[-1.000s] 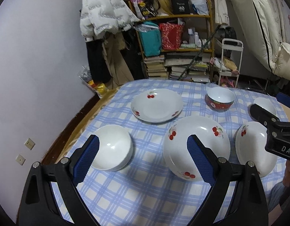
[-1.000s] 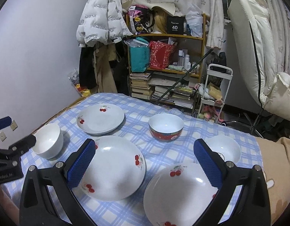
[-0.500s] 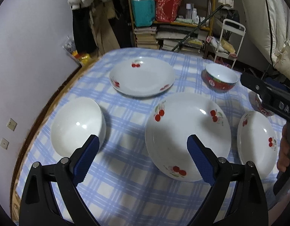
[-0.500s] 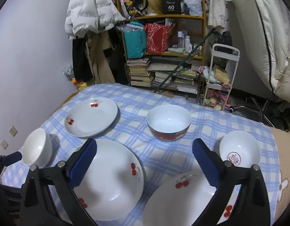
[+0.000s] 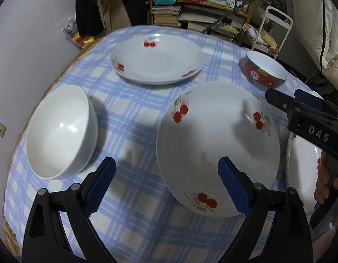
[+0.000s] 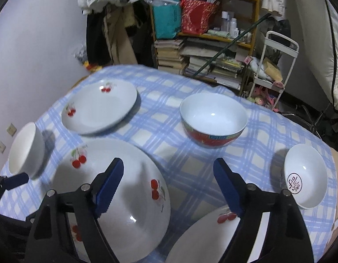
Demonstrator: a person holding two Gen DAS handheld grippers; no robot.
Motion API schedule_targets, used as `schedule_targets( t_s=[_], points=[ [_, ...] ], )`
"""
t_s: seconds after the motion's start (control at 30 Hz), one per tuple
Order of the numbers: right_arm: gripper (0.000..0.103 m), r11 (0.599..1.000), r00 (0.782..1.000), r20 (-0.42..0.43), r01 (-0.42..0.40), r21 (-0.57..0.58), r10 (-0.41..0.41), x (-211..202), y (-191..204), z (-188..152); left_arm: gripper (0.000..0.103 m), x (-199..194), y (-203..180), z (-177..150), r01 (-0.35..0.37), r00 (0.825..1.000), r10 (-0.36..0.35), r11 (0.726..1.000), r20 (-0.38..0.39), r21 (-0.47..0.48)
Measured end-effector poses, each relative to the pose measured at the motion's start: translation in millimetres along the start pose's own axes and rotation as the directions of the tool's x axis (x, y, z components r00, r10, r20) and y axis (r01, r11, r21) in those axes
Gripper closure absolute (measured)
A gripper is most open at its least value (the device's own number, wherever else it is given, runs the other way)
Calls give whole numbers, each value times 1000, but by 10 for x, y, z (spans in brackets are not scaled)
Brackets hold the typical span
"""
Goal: Organize plates and bowls
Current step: 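Move both tools toward the rim of the large cherry-print plate, then close the left tool on the plate rim while the right tool grips the opposite rim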
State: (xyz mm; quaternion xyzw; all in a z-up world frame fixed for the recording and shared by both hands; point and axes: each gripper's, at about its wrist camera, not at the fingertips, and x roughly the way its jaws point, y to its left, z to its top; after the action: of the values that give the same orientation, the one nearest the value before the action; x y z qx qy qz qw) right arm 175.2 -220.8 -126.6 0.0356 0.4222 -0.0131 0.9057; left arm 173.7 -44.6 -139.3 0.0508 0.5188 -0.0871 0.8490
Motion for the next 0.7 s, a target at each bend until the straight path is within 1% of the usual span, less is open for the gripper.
schedule_targets(
  t_s=[0.03, 0.07, 0.1, 0.2, 0.23, 0.27, 0.3, 0.33, 0.37, 0.43, 0.47, 0.5, 0.57, 0.6, 0.63, 0.7],
  points=[
    [16, 1000, 1000, -7, 1, -8, -1, 30, 10, -12, 10, 31, 11, 0, 6, 1000, -6, 1000, -12, -7],
    [20, 1000, 1000, -15, 3, -15, -3, 57, 14, -19, 10, 73, 26, 0, 14, 1000, -15, 1000, -26, -17],
    [28, 1000, 1000, -17, 7, -19, -7, 84, 11, -26, 10, 105, 36, -3, 21, 999, -22, 999, -37, -26],
    [32, 1000, 998, -62, 2, -22, -3, 185, -7, -42, 12, 177, 75, -3, 30, 998, -33, 998, -57, -46],
    [33, 1000, 997, -71, 0, -20, -1, 210, -13, -54, 16, 199, 86, 0, 30, 998, -33, 998, -62, -52],
    [37, 1000, 996, -88, -2, -21, 1, 248, -20, -65, 21, 225, 97, 0, 31, 997, -35, 998, -69, -57],
    [42, 1000, 995, -101, -5, -24, 3, 275, -20, -73, 22, 248, 101, -3, 34, 996, -38, 998, -78, -59],
    [45, 1000, 993, -117, -9, -28, 5, 307, -22, -88, 27, 276, 110, -5, 38, 995, -43, 997, -89, -62],
    [49, 1000, 992, -129, -11, -29, 7, 330, -30, -97, 33, 307, 123, -9, 52, 993, -58, 996, -99, -69],
    [55, 999, 989, -146, -23, -21, 20, 363, -51, -111, 40, 327, 122, -27, 86, 990, -93, 994, -108, -66],
    [59, 999, 988, -150, -31, -14, 29, 374, -60, -113, 42, 337, 104, -28, 91, 989, -96, 995, -109, -48],
    [64, 999, 988, -150, -42, 0, 41, 380, -77, -119, 44, 336, 86, -28, 86, 991, -89, 996, -104, -36],
    [70, 998, 986, -155, -64, 15, 65, 390, -89, -124, 61, 325, 26, -35, 71, 994, -71, 997, -87, 2],
    [76, 997, 985, -158, -71, 19, 73, 398, -86, -129, 65, 327, 6, -37, 73, 994, -72, 997, -85, 14],
    [79, 997, 984, -160, -79, 22, 82, 401, -83, -133, 70, 336, -11, -36, 75, 994, -72, 997, -86, 24],
    [87, 995, 981, -164, -100, 29, 103, 414, -77, -134, 72, 358, -51, -29, 53, 995, -49, 998, -93, 46]
  ],
)
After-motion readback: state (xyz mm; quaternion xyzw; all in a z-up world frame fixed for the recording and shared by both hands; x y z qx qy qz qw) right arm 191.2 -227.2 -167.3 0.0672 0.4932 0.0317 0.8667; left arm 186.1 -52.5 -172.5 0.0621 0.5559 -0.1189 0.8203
